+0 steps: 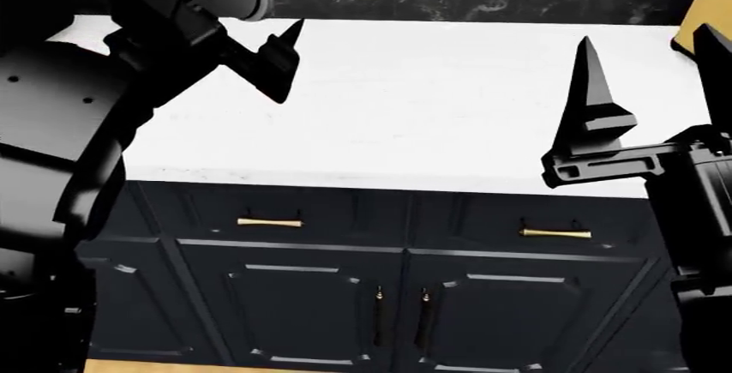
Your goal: Pick the honey bottle and salsa from the counter and place them in the cabinets closest to them.
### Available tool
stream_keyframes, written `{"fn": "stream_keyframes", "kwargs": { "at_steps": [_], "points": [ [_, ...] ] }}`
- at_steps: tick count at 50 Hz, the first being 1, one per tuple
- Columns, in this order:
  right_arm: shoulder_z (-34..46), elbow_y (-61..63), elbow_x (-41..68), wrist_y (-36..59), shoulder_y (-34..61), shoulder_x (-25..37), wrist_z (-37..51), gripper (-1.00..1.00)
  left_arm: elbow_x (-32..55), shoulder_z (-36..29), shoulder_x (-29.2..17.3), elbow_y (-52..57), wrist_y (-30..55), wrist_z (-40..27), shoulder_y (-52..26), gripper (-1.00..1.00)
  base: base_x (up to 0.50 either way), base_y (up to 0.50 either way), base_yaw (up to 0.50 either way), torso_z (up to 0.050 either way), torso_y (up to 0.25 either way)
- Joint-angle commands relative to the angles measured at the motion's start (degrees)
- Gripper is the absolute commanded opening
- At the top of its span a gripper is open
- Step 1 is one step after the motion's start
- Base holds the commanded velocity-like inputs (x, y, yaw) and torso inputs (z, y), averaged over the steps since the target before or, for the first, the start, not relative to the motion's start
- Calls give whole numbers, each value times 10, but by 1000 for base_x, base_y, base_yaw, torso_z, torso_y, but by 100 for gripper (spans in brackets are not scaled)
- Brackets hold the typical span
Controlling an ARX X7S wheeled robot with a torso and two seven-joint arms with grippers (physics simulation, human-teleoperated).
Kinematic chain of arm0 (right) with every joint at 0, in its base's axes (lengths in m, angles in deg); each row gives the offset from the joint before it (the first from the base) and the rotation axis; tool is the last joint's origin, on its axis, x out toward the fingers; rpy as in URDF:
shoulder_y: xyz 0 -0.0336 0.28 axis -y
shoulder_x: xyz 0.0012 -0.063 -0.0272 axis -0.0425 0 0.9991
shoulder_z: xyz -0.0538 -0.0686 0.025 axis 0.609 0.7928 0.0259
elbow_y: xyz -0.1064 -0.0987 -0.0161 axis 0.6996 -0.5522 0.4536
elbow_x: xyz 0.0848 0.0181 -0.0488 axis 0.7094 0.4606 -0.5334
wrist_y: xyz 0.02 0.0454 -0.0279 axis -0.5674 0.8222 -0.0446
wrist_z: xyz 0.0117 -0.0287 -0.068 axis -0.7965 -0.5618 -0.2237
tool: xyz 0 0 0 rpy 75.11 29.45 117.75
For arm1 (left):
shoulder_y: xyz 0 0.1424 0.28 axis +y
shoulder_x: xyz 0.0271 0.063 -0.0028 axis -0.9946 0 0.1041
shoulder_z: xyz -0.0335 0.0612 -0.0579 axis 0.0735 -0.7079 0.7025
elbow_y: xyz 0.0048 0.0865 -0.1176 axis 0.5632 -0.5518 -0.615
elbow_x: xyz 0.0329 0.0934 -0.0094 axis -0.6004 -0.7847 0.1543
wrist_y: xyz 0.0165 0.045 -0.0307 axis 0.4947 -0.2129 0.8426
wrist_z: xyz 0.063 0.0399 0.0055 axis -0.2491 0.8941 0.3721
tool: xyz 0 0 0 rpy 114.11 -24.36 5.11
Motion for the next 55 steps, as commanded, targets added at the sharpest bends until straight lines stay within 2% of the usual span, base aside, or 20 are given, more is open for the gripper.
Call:
{"fn": "stream_keyframes", "kwargs": {
  "at_steps": [1,28,41,55],
  "points": [
    [-13,4,3,-10,-9,4,0,100,6,-1,-10,15,-8,10,5,100,26,-499,0,0,0],
    [-20,7,-1,-31,-27,-1,2,100,20,21,-6,44,-2,-1,7,100,26,-499,0,0,0],
    [-5,-17,-39,-71,-46,-16,-19,100,25,23,4,37,-21,-2,8,100,26,-499,0,0,0],
    [6,-19,-37,-71,-38,-19,-19,100,39,39,2,67,-5,-7,20,100,26,-499,0,0,0]
  ]
}}
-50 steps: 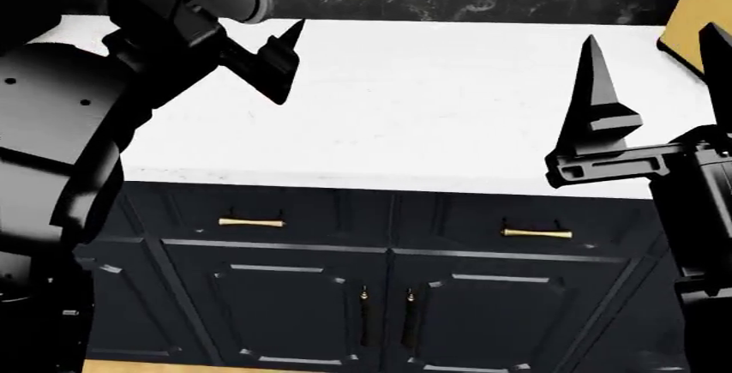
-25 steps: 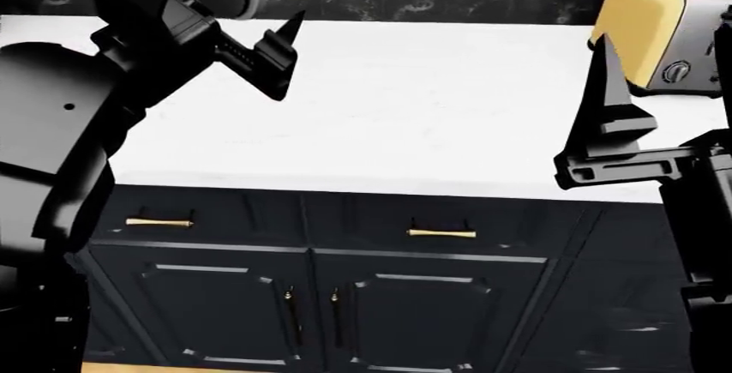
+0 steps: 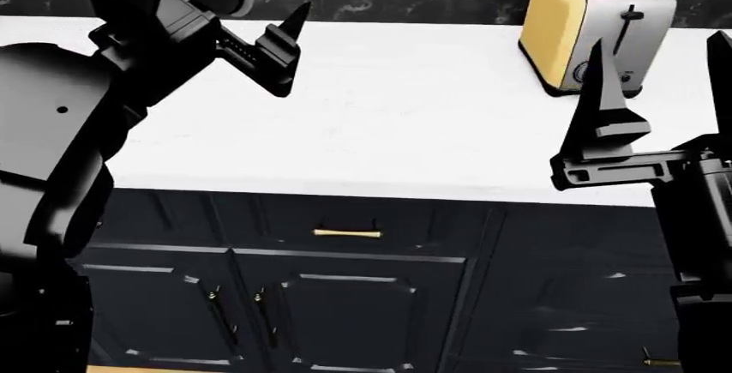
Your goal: Pick the honey bottle and salsa from the counter and place them in the cabinets closest to them.
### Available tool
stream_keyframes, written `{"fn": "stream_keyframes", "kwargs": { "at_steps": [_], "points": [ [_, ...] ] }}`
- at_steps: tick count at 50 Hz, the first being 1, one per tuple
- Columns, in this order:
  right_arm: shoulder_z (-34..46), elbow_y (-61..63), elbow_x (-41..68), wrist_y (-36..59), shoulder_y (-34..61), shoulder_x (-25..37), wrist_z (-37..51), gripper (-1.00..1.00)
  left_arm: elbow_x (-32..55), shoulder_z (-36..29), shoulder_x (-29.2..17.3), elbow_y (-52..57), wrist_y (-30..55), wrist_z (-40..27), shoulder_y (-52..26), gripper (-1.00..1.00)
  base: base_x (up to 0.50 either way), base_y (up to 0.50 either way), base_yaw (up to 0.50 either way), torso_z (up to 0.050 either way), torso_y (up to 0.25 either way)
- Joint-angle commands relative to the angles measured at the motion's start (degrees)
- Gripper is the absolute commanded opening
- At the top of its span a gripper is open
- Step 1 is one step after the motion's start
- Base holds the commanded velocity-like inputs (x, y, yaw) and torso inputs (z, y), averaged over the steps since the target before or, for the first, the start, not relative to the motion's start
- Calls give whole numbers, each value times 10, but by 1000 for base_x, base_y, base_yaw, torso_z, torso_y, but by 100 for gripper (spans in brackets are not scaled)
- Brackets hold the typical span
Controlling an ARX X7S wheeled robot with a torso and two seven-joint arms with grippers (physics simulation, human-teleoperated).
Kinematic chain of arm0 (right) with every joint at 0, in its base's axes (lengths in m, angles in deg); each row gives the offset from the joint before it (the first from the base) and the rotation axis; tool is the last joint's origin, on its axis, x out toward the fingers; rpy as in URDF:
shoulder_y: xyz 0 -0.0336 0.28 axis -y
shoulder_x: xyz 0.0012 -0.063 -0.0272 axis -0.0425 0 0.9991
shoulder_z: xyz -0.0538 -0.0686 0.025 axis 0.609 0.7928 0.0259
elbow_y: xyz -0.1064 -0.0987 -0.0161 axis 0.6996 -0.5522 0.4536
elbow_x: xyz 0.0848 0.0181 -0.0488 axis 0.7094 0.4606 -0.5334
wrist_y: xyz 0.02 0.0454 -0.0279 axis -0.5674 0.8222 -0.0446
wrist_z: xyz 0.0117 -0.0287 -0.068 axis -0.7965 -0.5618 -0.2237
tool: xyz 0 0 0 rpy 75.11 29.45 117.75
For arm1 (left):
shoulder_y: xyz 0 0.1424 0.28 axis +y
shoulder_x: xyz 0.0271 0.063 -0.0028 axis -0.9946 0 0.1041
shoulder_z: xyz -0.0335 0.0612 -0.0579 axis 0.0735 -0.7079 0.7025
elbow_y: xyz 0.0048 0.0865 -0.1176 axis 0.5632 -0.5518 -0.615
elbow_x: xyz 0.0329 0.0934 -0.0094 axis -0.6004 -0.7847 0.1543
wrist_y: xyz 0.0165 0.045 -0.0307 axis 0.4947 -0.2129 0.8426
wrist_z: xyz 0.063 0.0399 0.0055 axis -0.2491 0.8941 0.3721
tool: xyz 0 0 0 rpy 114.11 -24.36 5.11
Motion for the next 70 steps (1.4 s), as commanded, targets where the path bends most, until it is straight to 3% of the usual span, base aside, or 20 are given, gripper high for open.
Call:
{"fn": "stream_keyframes", "kwargs": {
  "at_steps": [1,70],
  "points": [
    [10,-2,-3,-7,0,-4,-4,100,10,9,2,23,12,-5,6,100,25,-499,0,0,0],
    [-24,31,33,-7,-12,24,21,100,24,12,-5,33,26,-15,-23,100,25,-499,0,0,0]
  ]
}}
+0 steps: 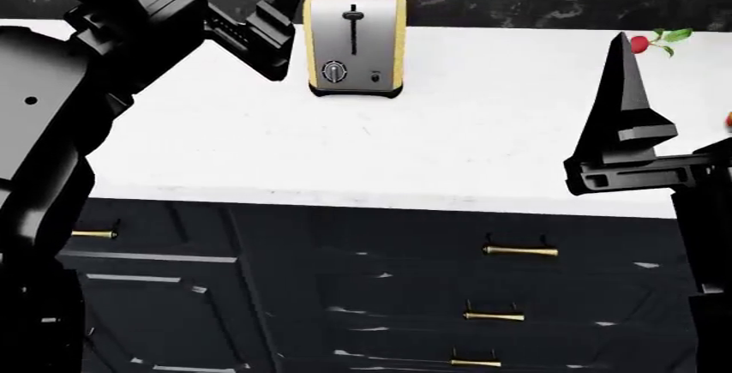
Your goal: Pick the honey bottle and salsa from the counter and place them in the cabinets closest to them.
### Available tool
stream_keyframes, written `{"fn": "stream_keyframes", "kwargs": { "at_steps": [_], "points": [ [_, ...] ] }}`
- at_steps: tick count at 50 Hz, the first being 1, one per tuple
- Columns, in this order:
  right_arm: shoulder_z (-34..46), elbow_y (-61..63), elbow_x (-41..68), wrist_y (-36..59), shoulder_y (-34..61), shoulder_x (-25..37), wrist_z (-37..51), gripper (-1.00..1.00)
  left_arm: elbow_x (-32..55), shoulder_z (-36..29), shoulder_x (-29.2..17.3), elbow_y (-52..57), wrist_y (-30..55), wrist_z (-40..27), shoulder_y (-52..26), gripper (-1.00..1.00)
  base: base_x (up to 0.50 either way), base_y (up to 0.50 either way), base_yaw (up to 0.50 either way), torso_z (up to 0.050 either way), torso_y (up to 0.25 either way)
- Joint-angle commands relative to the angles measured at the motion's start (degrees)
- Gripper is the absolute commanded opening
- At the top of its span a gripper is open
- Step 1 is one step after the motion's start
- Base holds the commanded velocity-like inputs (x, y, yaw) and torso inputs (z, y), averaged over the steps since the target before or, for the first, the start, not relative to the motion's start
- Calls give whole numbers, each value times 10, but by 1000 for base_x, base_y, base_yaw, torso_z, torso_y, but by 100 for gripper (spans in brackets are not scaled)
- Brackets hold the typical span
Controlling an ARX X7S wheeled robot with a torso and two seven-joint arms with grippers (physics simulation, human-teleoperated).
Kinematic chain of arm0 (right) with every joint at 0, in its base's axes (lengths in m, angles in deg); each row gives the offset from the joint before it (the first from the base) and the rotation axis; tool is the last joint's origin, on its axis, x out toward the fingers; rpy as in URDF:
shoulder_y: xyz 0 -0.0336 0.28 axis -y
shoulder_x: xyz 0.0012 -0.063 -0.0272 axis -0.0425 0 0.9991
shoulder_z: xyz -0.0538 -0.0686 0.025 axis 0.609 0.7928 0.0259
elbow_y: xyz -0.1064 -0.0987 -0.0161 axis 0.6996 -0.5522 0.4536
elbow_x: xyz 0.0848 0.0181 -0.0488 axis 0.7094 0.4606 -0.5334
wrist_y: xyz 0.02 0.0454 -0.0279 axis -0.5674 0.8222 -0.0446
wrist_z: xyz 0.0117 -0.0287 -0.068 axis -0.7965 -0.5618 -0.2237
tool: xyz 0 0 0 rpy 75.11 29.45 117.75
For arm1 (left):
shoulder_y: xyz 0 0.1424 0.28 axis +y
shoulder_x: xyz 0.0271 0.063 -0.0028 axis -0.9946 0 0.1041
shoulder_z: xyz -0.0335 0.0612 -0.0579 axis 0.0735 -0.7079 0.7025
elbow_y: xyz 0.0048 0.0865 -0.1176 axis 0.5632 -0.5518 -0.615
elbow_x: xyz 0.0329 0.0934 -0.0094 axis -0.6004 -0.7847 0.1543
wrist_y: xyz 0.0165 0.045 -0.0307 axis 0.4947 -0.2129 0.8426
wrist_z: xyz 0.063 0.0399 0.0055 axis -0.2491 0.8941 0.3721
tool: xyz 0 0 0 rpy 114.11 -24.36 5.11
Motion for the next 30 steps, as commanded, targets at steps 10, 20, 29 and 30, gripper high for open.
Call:
{"fn": "stream_keyframes", "kwargs": {
  "at_steps": [10,20,29,30],
  "points": [
    [-2,11,7,3,1,14,3,100,3,-3,-3,-1,3,-1,-9,100,25,-499,0,0,0],
    [-2,8,8,0,1,15,3,100,4,-6,-2,-4,0,-1,-9,100,37,-499,0,0,0],
    [2,0,5,2,-3,9,13,100,7,-5,-3,0,2,-4,-6,100,86,-169,0,0,0],
    [2,0,8,4,-2,9,15,100,7,-5,-3,0,2,-4,-6,100,0,0,0,0,0]
  ]
}}
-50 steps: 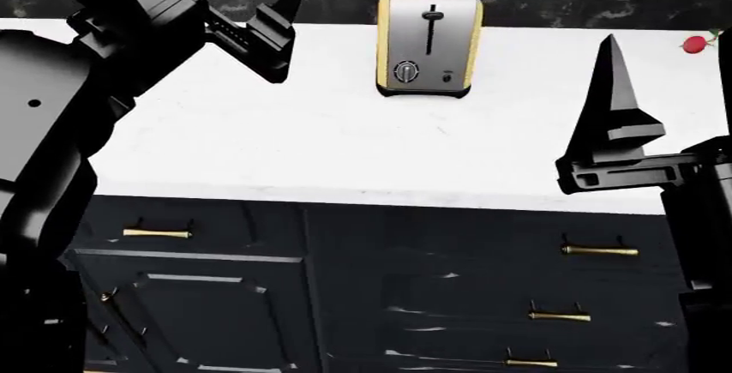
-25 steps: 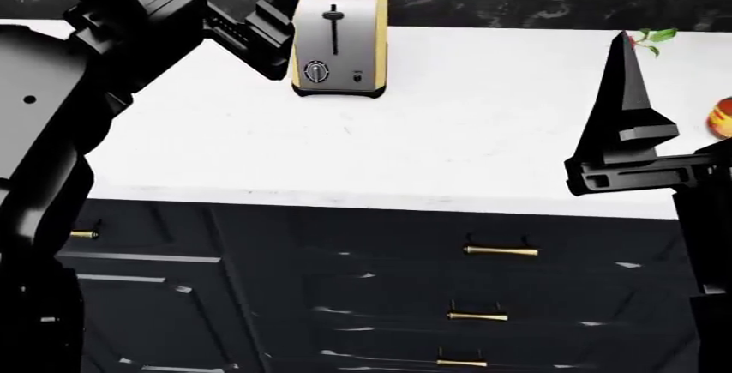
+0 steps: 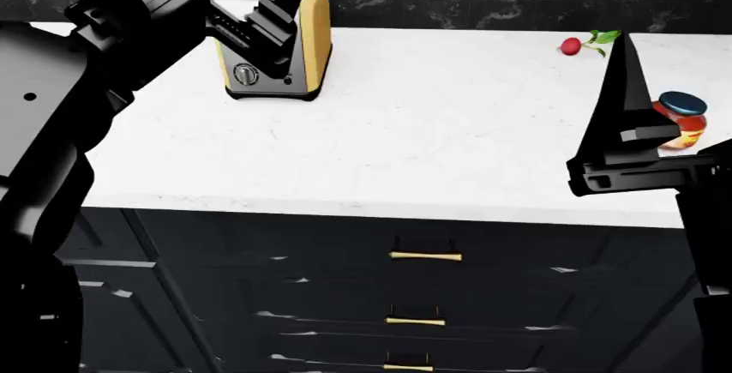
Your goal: Pick the honey bottle and salsa from the counter and place them in the cabinets closest to them.
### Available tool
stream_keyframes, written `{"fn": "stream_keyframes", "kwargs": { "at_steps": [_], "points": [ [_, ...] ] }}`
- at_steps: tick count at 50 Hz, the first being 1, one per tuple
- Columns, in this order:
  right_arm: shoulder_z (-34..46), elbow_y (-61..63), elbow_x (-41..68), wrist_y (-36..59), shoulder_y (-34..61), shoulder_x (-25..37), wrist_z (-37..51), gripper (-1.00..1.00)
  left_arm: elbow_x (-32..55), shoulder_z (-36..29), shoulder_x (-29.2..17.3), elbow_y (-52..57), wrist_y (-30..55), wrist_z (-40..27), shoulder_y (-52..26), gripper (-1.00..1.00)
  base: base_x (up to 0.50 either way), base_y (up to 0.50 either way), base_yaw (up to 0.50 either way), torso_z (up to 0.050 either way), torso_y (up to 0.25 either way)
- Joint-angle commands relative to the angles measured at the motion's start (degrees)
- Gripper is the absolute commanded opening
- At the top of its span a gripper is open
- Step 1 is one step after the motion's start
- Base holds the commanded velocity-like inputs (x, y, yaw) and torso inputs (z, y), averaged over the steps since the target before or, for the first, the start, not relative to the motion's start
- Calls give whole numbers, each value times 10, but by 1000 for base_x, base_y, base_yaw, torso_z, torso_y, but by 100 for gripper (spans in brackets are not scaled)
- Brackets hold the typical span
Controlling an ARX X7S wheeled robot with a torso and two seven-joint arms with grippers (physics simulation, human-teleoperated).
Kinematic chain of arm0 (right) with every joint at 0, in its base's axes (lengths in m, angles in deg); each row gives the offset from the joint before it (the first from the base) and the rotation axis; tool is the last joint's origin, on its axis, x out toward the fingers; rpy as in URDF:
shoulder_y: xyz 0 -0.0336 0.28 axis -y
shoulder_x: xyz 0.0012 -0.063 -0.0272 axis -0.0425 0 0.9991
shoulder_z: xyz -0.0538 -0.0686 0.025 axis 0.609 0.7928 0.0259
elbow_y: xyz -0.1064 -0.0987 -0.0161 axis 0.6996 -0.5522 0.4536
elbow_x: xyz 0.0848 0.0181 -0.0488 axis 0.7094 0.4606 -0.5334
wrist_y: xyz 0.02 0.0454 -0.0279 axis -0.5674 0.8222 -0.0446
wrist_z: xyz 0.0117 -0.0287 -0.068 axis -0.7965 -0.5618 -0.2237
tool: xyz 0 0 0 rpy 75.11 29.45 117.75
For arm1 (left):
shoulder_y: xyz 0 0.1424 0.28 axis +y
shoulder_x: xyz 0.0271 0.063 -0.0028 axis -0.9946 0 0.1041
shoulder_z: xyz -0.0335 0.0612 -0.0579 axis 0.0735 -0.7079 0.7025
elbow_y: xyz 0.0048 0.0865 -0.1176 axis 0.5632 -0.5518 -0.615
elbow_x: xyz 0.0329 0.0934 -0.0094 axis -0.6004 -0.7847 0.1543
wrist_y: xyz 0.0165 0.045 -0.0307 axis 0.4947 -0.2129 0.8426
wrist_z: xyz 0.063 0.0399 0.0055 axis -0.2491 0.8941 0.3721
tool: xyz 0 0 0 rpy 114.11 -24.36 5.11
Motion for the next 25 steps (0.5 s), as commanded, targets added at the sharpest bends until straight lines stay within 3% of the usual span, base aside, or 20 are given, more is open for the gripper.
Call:
{"fn": "stream_keyframes", "kwargs": {
  "at_steps": [1,25],
  "points": [
    [5,-5,0,2,-1,-2,6,100,2,1,-2,2,1,-2,2,100,37,-123,0,0,0],
    [-2,-3,29,17,14,9,25,100,9,3,-5,7,10,-4,-8,100,158,-476,0,0,0]
  ]
}}
